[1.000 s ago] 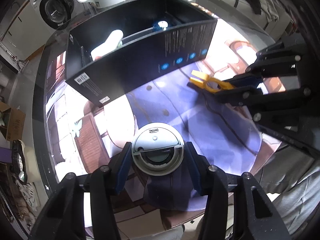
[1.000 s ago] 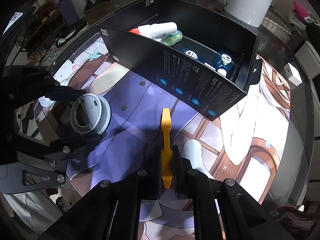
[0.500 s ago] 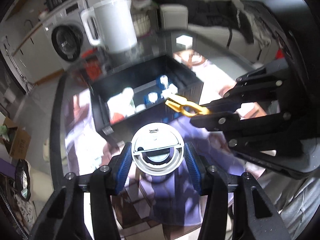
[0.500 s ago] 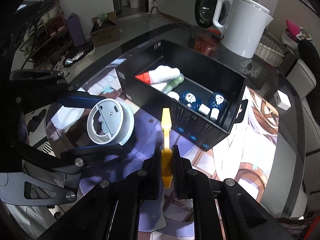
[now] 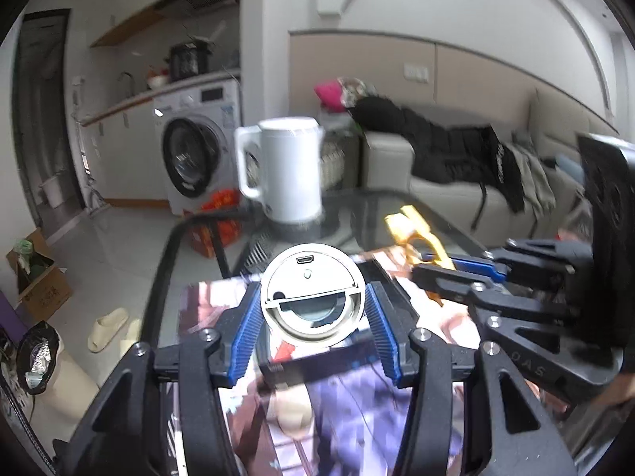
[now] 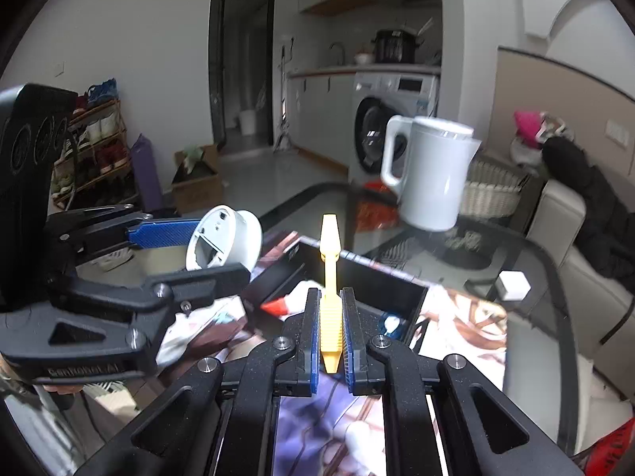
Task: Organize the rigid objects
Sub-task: 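Lift the white lid with the left tool while the right tool lifts the yellow pry tool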
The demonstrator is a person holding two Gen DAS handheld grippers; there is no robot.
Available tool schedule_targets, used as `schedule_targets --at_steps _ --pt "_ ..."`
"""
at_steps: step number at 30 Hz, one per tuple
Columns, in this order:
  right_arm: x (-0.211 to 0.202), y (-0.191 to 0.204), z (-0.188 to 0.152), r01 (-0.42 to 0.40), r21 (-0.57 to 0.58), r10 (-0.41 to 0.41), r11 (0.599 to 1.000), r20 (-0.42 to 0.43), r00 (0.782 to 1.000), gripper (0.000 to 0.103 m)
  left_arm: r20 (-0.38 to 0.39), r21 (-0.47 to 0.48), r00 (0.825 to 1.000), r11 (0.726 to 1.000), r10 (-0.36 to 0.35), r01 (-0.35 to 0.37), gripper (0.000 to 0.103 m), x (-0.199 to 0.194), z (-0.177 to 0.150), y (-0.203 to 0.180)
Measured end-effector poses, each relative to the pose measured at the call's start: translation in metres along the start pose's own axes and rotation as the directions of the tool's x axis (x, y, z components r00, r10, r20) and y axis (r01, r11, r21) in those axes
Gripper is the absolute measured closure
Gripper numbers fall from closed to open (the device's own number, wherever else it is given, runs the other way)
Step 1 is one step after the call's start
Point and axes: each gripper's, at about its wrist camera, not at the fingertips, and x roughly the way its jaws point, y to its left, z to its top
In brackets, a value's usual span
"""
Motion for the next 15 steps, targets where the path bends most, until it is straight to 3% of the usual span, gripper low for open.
schedule_targets --at_steps 6,15 --pt "-0.026 -0.005 0.000 0.113 0.069 -0.124 0.991 0.182 0.975 0.094 0.108 -0.036 0.993 0.998 0.054 -0.050 0.052 -0.007 0.007 0.011" --pt "-0.038 -0.007 0.004 0.159 0.097 -0.176 0.983 0.201 0.964 0.094 0.094 -0.056 0.995 0.998 0.043 -0.037 0.052 0.000 0.013 0.017"
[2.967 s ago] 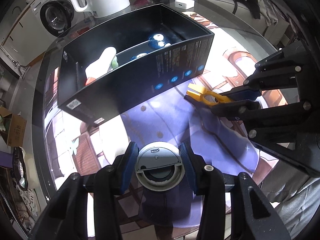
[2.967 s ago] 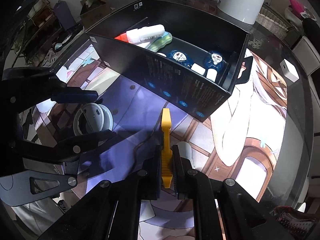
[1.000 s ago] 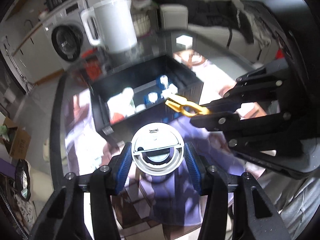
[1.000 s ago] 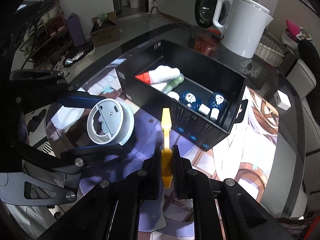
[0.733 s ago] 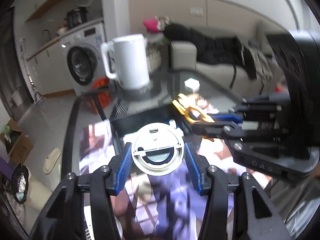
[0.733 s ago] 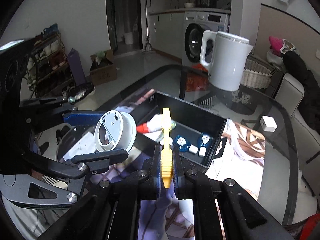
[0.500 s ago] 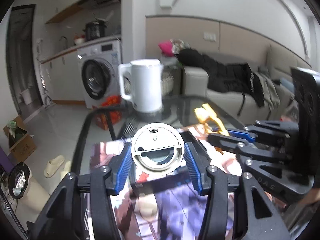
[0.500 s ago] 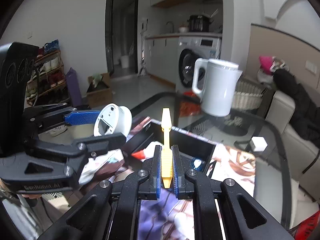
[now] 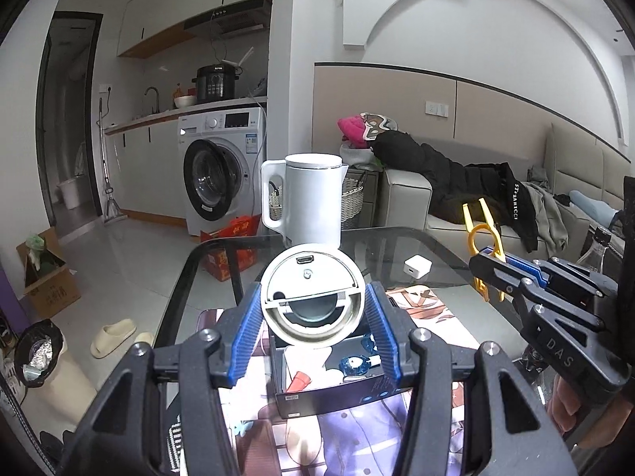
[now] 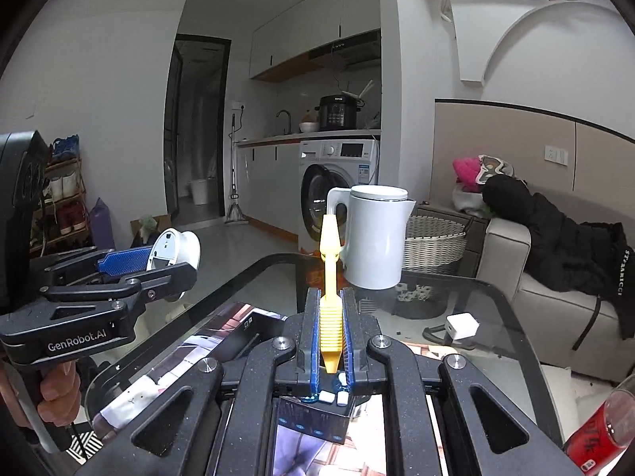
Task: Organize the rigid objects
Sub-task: 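Lift the white lid with the left tool while the right tool lifts the yellow pry tool, then lower the lid into the black box with the left tool while the right tool releases the pry tool inside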
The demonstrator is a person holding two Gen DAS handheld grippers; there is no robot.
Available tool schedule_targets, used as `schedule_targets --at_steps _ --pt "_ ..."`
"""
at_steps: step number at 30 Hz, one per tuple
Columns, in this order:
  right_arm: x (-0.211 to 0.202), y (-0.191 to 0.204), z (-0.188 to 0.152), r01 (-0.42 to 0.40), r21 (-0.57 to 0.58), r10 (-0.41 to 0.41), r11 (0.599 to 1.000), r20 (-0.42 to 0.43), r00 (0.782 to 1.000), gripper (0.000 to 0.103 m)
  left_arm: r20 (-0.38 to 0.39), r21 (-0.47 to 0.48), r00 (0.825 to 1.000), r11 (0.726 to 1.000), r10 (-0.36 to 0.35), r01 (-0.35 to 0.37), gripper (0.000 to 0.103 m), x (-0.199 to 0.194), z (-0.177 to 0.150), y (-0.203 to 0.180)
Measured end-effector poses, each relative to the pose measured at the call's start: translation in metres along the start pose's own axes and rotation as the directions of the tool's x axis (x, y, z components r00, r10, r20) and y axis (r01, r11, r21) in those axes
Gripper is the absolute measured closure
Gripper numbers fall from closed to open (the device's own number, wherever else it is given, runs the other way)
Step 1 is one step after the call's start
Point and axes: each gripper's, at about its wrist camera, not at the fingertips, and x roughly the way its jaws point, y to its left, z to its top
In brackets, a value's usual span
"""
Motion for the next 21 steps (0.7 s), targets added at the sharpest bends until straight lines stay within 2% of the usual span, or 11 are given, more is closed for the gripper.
schedule_targets --at_steps 8,18,21 --pt "-0.004 -0.001 0.002 0.010 0.006 -0.010 1.000 0.020 1.000 0.094 0.015 -0.008 1.000 1.000 -0.009 0.009 0.052 0.006 0.004 -0.003" --pt "-0.001 0.007 0.028 0.021 0.024 -0.023 0.999 0.085 0.996 0.094 0.044 -0.042 0.999 0.999 -0.015 0.017 0.052 0.025 0.019 -0.008" --pt "0.008 0.009 0.032 0.029 0.037 -0.032 0.999 0.079 0.996 0.094 0.049 -0.045 0.999 0.999 -0.014 0.016 0.052 0.033 0.025 -0.010"
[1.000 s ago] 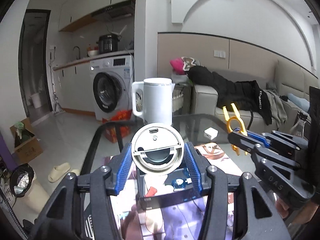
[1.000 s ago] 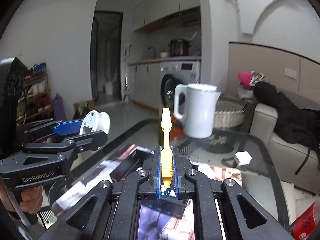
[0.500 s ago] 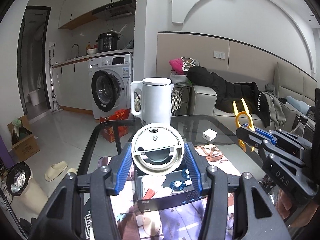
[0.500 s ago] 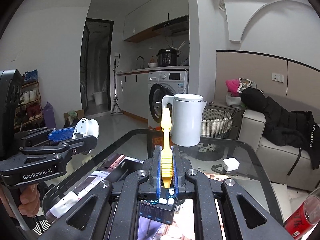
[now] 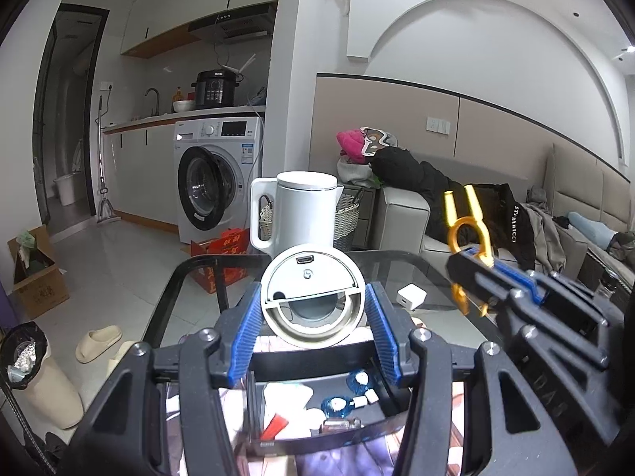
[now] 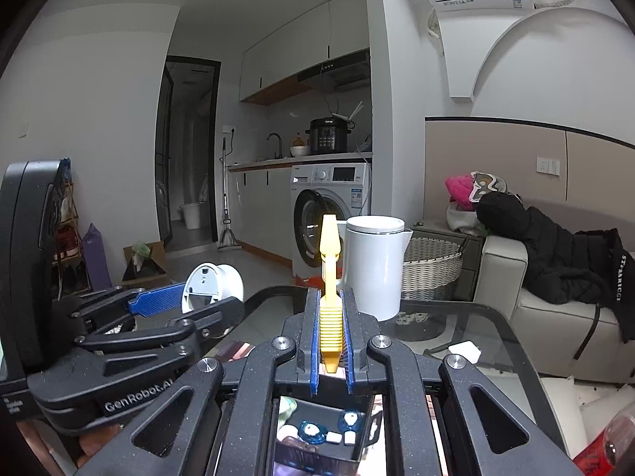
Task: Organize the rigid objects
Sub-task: 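Lower the lid into the black box with the left tool while the right tool releases the pry tool inside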
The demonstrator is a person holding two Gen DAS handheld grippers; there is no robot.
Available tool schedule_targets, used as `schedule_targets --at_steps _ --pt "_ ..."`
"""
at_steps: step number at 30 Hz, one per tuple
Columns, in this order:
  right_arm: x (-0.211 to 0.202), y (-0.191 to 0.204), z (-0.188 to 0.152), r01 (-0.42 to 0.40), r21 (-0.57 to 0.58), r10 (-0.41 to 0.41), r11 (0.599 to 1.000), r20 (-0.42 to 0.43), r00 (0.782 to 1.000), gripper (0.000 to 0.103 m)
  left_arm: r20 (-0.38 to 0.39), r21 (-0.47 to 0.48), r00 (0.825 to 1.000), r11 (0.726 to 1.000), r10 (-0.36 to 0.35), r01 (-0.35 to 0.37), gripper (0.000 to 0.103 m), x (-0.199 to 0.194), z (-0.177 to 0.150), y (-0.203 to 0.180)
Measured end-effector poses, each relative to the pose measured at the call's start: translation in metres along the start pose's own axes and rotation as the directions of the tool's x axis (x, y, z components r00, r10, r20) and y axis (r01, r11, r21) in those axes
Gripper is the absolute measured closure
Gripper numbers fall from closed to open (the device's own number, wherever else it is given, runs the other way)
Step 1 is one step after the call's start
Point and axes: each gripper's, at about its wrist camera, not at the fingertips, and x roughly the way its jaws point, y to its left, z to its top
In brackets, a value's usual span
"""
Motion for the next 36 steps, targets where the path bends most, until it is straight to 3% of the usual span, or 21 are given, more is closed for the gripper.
schedule_targets --at_steps 7,18,29,36 --pt "0.029 -0.005 0.007 0.033 0.034 -0.032 0.999 -0.023 0.999 0.094 -0.014 -0.047 1.000 0.999 0.013 -0.014 0.052 0.020 0.005 0.005" --pt "0.048 -0.004 0.005 0.045 0.012 -0.044 0.999 -0.051 0.998 0.094 -0.042 -0.044 0.999 0.999 0.020 -0.022 0.052 0.032 0.001 0.005" --pt "0.062 -0.014 0.001 0.067 0.020 -0.065 0.998 -0.095 0.993 0.094 -0.169 -0.072 0.986 0.997 0.013 -0.026 0.052 0.059 -0.009 0.008" --pt "0.080 -0.019 -0.011 0.056 0.008 -0.054 0.998 -0.163 0.985 0.094 -0.256 -0.064 0.967 0.998 0.005 -0.022 0.052 0.075 -0.021 0.007"
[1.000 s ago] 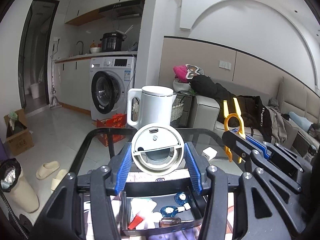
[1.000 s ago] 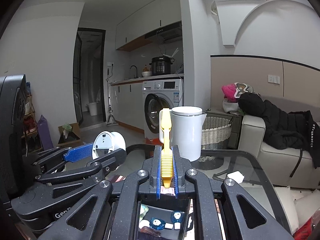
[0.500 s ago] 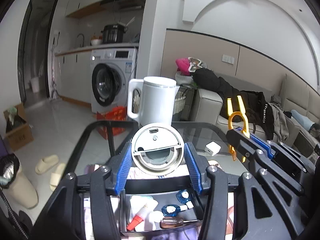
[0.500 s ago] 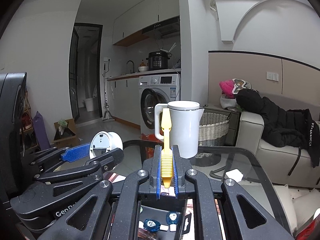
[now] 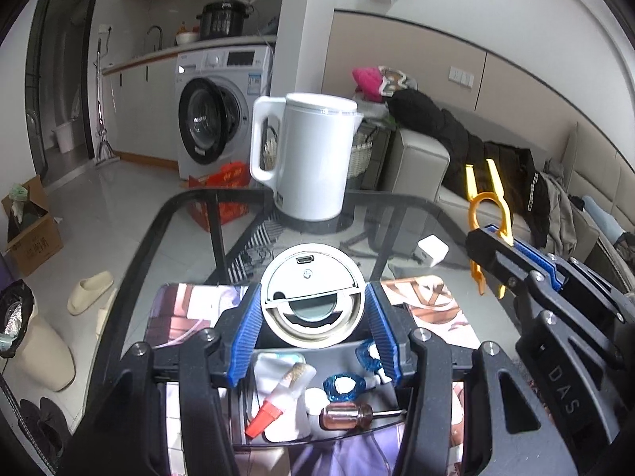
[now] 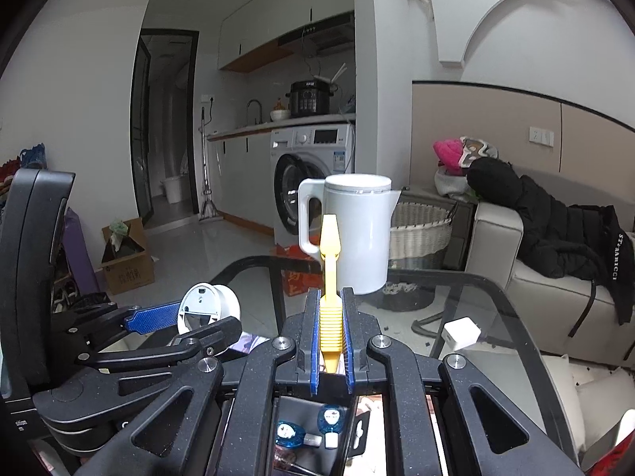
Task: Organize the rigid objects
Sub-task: 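Lower the lid into the black box with the left tool while the right tool releases the pry tool inside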
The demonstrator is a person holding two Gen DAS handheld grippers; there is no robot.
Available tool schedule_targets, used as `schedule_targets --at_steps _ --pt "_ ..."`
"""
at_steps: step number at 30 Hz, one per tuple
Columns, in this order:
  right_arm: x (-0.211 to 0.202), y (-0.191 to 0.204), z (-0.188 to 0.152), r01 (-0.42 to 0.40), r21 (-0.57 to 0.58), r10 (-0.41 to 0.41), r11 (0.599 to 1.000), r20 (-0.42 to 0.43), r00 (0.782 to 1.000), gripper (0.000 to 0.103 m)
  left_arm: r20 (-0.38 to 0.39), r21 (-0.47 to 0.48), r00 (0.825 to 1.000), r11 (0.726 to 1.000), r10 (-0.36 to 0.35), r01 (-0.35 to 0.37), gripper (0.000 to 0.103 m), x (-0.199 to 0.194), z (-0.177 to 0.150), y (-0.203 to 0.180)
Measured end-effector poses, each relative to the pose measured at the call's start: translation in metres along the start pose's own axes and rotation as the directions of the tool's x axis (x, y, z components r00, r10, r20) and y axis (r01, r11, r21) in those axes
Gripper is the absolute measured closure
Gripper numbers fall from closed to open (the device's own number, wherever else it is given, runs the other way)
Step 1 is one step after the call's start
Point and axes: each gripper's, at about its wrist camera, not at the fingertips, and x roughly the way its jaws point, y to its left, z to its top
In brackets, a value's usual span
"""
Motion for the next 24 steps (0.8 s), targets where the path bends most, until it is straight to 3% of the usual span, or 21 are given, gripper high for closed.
schedule_targets --at_steps 10,24 --pt "0.030 -0.004 -0.014 -0.042 0.018 0.044 0.999 -0.134 0.990 0.094 -0.122 0.004 0.993 1.000 0.004 -0.004 0.052 0.023 -0.008 0.000" --pt "0.065 -0.009 -0.038 -0.084 0.055 0.097 0.995 -0.303 0.948 0.094 -0.293 0.022 0.956 0.999 0.028 -0.023 0.052 0.055 -0.024 0.003"
